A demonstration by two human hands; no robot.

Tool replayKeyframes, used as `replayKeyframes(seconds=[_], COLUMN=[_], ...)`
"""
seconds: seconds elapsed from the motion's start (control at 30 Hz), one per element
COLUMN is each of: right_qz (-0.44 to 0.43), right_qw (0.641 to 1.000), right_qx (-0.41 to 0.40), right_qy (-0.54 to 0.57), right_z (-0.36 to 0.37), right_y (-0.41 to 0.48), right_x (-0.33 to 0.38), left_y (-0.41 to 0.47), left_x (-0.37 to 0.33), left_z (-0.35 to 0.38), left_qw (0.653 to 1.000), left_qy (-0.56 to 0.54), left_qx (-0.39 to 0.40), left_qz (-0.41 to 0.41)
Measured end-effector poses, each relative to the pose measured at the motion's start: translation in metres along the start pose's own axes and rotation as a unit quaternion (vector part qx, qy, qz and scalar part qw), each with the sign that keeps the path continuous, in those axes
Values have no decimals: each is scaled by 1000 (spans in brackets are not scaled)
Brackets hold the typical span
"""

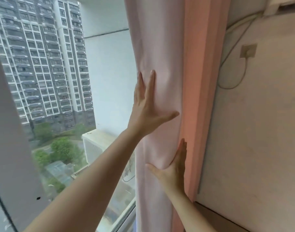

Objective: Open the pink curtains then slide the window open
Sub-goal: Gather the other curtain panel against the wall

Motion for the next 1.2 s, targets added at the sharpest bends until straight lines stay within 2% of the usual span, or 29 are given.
replayKeyframes(seconds=[0.1,0.2,0.33,0.53,0.8,1.03,1.2], right_qz=[-6,-30,-73,-113,-104,-14,2], right_qw=[1000,998,997,993,993,996,999], right_qx=[-14,-43,-17,11,42,90,46], right_qy=[-16,-40,-23,5,35,22,3], right_z=[-5,-20,-33,-54,-106,-128,-139], right_y=[29,66,106,186,297,370,435], right_x=[-5,-9,-21,-47,-102,-163,-206], left_y=[21,40,63,125,207,259,304], left_x=[5,4,-10,-37,-51,-35,-26], left_z=[24,46,78,153,261,331,388], left_qw=[1000,999,993,994,995,987,985], left_qy=[-13,16,24,19,84,147,147], left_qx=[-4,-45,-105,-92,-27,6,-18], left_qz=[-7,9,46,48,47,70,84])
Point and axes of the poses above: each hand's wrist, its own y-axis towards the middle knuckle, its own z-axis out of the palm, x = y × z, the point moved 6 cm from there along y, towards the middle knuckle, and after that the axes turned 11 degrees about y, right-handed, at the moved point
